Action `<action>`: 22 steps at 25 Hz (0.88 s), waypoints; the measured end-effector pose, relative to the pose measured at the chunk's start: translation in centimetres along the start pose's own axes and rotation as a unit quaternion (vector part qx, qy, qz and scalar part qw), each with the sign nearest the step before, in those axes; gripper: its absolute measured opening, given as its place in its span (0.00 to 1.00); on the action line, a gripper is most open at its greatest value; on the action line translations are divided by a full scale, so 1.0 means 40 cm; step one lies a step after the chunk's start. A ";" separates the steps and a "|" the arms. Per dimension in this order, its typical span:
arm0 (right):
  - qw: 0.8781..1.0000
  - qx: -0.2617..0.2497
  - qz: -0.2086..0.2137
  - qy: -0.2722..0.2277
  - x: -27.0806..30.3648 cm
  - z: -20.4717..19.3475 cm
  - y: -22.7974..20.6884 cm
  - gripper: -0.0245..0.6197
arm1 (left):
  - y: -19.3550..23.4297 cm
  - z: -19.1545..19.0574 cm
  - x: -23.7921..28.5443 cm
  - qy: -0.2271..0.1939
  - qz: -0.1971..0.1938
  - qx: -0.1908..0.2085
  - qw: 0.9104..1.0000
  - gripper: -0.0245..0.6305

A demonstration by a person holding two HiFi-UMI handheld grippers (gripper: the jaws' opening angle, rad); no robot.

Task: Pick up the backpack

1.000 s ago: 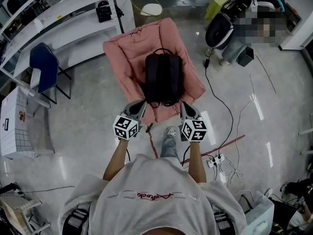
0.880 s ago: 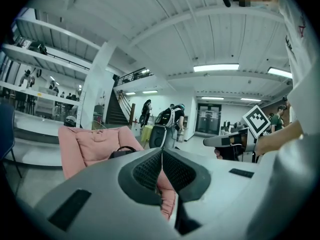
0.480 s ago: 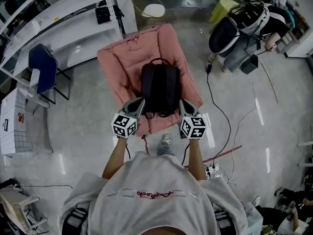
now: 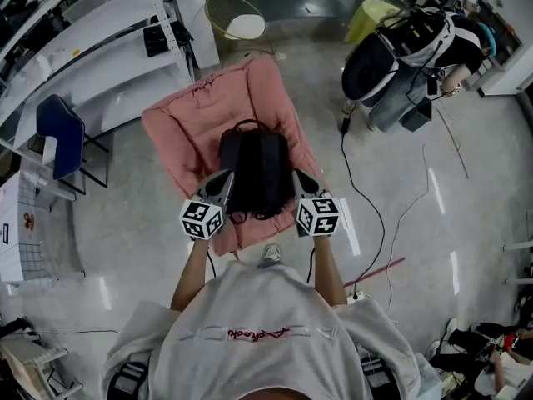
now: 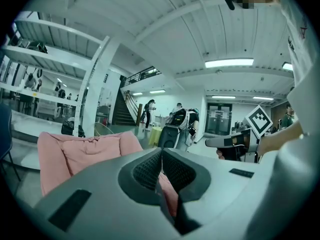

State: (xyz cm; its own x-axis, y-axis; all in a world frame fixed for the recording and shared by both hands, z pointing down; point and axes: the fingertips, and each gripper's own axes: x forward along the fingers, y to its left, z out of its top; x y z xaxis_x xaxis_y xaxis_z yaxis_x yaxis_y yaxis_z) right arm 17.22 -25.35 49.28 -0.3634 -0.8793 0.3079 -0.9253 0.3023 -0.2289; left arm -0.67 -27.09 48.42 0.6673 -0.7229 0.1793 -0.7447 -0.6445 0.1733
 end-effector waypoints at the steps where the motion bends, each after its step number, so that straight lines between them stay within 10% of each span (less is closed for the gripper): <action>1: 1.000 0.001 0.002 0.001 0.010 0.002 -0.010 0.07 | 0.002 0.000 0.014 0.001 0.001 0.000 1.000 0.06; 22: 0.999 0.009 0.031 0.031 0.149 -0.014 -0.137 0.07 | 0.064 -0.014 0.149 0.027 0.033 0.013 0.999 0.06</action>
State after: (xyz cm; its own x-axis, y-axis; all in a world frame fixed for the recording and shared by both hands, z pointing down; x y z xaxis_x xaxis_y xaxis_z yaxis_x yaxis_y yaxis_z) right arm 20.06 -32.04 52.89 -0.4257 -0.8351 0.3485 -0.8992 0.3475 -0.2659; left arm 1.38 -32.90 50.47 0.6165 -0.7492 0.2423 -0.7861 -0.6031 0.1353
